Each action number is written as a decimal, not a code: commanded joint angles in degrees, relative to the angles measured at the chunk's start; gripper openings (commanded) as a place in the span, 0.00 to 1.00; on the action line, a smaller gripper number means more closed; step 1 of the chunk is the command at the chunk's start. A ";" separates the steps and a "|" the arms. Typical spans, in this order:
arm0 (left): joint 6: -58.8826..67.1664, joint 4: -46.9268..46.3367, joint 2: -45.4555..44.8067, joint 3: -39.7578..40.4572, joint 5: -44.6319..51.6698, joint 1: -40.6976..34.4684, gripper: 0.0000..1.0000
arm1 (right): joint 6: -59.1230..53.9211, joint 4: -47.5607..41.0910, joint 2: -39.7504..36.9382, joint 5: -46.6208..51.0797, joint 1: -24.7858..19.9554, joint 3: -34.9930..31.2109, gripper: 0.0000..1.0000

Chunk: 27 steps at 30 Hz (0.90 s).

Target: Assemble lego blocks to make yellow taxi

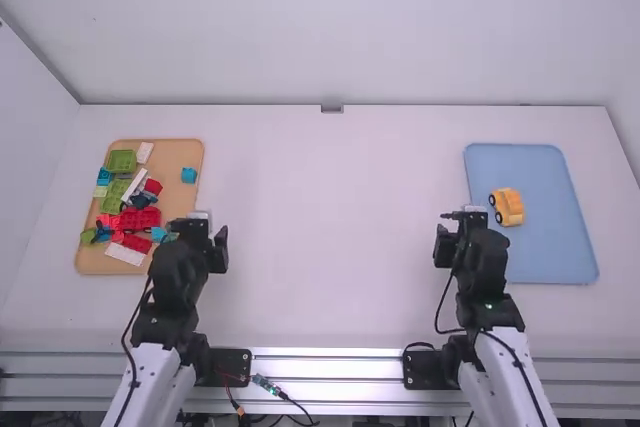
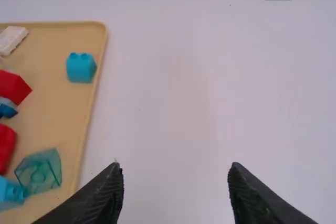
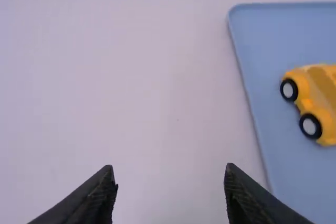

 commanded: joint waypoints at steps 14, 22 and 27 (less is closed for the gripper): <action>0.54 0.12 -18.57 -7.62 0.10 0.16 0.19 | 0.36 0.08 -19.75 -0.21 0.12 -11.88 0.19; 0.54 0.12 -24.93 -7.62 0.10 0.16 0.08 | 0.36 0.08 -27.37 -0.21 0.12 -11.88 0.06; 0.54 0.12 -27.79 -7.62 0.10 0.16 0.03 | 0.36 0.08 -31.08 -0.21 0.12 -11.88 0.00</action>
